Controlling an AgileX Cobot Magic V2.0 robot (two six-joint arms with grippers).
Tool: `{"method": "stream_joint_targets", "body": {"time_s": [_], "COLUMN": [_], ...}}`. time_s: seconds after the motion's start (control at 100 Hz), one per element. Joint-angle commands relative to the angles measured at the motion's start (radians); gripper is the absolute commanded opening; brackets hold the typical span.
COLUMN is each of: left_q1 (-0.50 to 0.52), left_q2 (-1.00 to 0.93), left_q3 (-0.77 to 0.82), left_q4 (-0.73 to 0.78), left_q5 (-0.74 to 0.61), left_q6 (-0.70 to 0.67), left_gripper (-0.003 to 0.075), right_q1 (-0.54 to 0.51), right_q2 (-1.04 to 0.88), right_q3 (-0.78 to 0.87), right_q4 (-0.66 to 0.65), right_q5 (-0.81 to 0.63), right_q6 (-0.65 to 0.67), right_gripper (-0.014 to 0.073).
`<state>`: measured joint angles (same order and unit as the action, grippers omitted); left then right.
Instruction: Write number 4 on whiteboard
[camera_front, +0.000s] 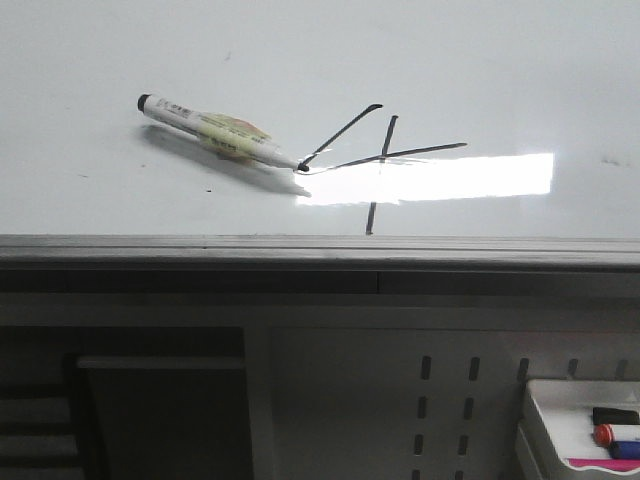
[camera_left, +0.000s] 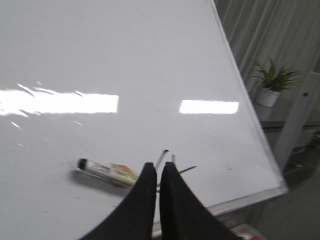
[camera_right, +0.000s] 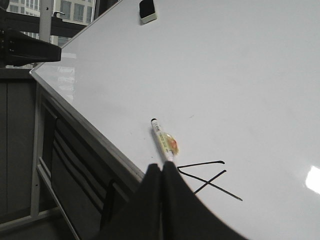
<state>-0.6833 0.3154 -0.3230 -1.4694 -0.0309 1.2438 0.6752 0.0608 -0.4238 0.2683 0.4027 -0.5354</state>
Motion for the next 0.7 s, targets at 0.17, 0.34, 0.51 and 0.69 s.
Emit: {"method": "stream_joint_targets", "body": {"time_s": [0.17, 0.34, 0.51, 0.69], "left_q1": [0.314, 0.506, 0.549, 0.549], "left_q2": [-0.115, -0.271, -0.340, -0.340], "left_q3": [0.083, 0.173, 0.244, 0.306], "left_q4": [0.724, 1.118, 1.233, 1.238], "left_q5": [0.191, 0.279, 0.272, 0.288], "left_q6": [-0.319, -0.859, -0.979, -0.981], "left_gripper": [-0.0020, -0.0020, -0.0020, -0.0020], "right_q1": [-0.007, -0.007, -0.007, -0.007], "right_q2": [0.011, 0.011, 0.011, 0.011], "right_q3": [-0.023, -0.023, -0.023, -0.023], "right_q4": [0.000, 0.000, 0.000, 0.000], "right_q5": [-0.072, -0.072, -0.072, -0.072], "right_q6": [-0.004, -0.004, -0.004, -0.004], "right_gripper": [-0.0064, -0.0064, -0.0064, -0.0064]}}
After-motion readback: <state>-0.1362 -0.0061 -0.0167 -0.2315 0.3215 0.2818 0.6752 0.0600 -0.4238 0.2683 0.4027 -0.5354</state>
